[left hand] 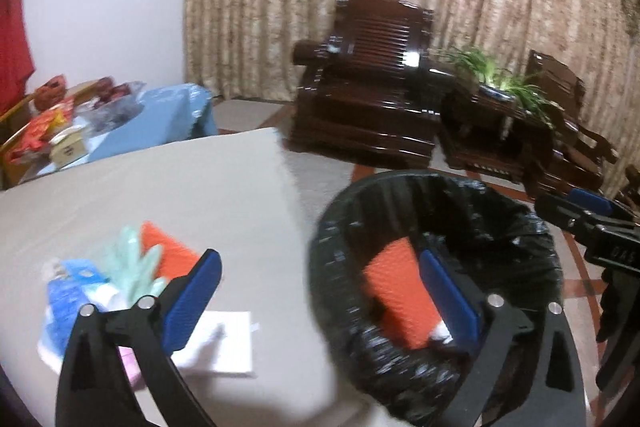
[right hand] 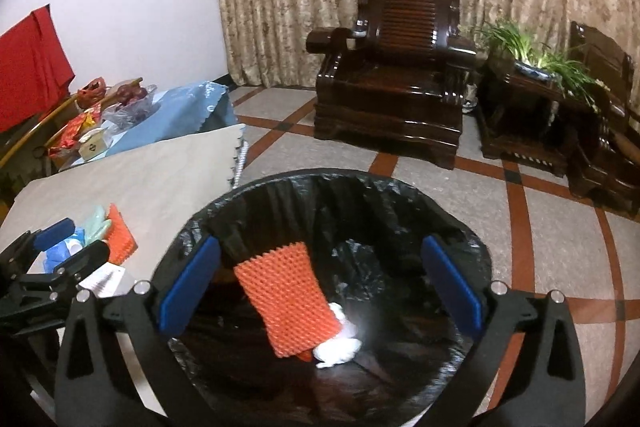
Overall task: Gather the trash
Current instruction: 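Move both tools back to the table, right tool toward the white box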
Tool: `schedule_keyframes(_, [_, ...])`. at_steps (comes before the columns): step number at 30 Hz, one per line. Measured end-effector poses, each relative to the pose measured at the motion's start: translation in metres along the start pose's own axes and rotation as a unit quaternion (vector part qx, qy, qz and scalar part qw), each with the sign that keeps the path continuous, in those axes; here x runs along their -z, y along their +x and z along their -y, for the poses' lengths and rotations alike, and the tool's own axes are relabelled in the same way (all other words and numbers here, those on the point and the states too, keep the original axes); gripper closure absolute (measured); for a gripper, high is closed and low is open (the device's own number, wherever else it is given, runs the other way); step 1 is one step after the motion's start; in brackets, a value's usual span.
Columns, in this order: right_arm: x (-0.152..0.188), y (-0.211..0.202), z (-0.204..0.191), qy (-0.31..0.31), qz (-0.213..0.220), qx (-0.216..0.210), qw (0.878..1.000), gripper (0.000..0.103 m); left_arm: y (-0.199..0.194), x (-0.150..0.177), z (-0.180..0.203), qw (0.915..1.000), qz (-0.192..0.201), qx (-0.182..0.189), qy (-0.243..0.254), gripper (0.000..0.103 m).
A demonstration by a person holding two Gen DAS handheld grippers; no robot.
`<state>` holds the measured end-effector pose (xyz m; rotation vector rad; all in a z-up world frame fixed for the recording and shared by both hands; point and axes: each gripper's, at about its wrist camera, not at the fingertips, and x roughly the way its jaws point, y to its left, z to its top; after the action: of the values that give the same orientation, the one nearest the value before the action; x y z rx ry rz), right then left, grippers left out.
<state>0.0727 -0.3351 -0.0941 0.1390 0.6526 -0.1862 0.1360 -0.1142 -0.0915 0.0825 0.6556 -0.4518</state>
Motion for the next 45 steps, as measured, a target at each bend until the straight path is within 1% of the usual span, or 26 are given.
schedule_keyframes(2, [-0.001,0.000,-0.008,-0.005,0.001,-0.010,1.000,0.005,-0.008,0.004,-0.015,0.9997,0.002,-0.018,-0.014,0.006])
schedule_keyframes(6, [-0.003,0.005,-0.038,-0.019,0.001,-0.038,0.999,0.005,-0.025,0.014,-0.043,0.9979,0.006,-0.058,-0.030,0.006])
schedule_keyframes(7, [-0.003,0.006,-0.045,-0.022,0.000,-0.045,0.999,0.005,-0.029,0.017,-0.052,0.9968,0.007,-0.072,-0.034,0.006])
schedule_keyframes(14, [-0.003,0.013,-0.102,-0.066,0.000,-0.091,0.994,0.005,-0.054,0.038,-0.101,0.9885,0.009,-0.135,-0.067,0.006])
schedule_keyframes(18, [0.000,0.014,-0.128,-0.085,-0.001,-0.116,0.990,0.005,-0.063,0.054,-0.122,0.9840,0.001,-0.162,-0.074,0.007])
schedule_keyframes(24, [0.013,0.016,-0.171,-0.113,-0.012,-0.175,0.978,0.005,-0.071,0.075,-0.152,0.9768,-0.013,-0.190,-0.097,0.009])
schedule_keyframes(25, [0.016,0.016,-0.182,-0.124,-0.013,-0.191,0.974,0.005,-0.072,0.078,-0.158,0.9755,-0.016,-0.195,-0.101,0.011])
schedule_keyframes(29, [0.030,0.020,-0.214,-0.158,-0.023,-0.228,0.960,0.005,-0.075,0.089,-0.174,0.9714,-0.022,-0.209,-0.111,0.013])
schedule_keyframes(30, [0.034,0.022,-0.220,-0.163,-0.025,-0.232,0.959,0.005,-0.075,0.092,-0.179,0.9702,-0.024,-0.212,-0.114,0.013])
schedule_keyframes(31, [0.039,0.027,-0.227,-0.172,-0.032,-0.234,0.956,0.008,-0.075,0.094,-0.181,0.9695,-0.025,-0.215,-0.116,0.014])
schedule_keyframes(34, [0.056,0.043,-0.241,-0.195,-0.059,-0.238,0.950,0.022,-0.074,0.100,-0.187,0.9676,-0.032,-0.219,-0.122,0.015])
schedule_keyframes(36, [0.063,0.051,-0.244,-0.200,-0.075,-0.236,0.948,0.024,-0.073,0.103,-0.189,0.9674,-0.036,-0.219,-0.122,0.016])
schedule_keyframes(40, [0.074,0.066,-0.245,-0.208,-0.091,-0.219,0.949,0.026,-0.070,0.108,-0.193,0.9669,-0.042,-0.220,-0.123,0.018])
schedule_keyframes(42, [0.077,0.071,-0.245,-0.216,-0.094,-0.209,0.949,0.030,-0.069,0.109,-0.193,0.9667,-0.044,-0.219,-0.124,0.018])
schedule_keyframes(44, [0.080,0.077,-0.244,-0.219,-0.100,-0.204,0.949,0.038,-0.067,0.110,-0.194,0.9669,-0.046,-0.218,-0.124,0.019])
schedule_keyframes(45, [0.081,0.080,-0.242,-0.218,-0.104,-0.201,0.949,0.040,-0.066,0.109,-0.193,0.9672,-0.047,-0.217,-0.123,0.019])
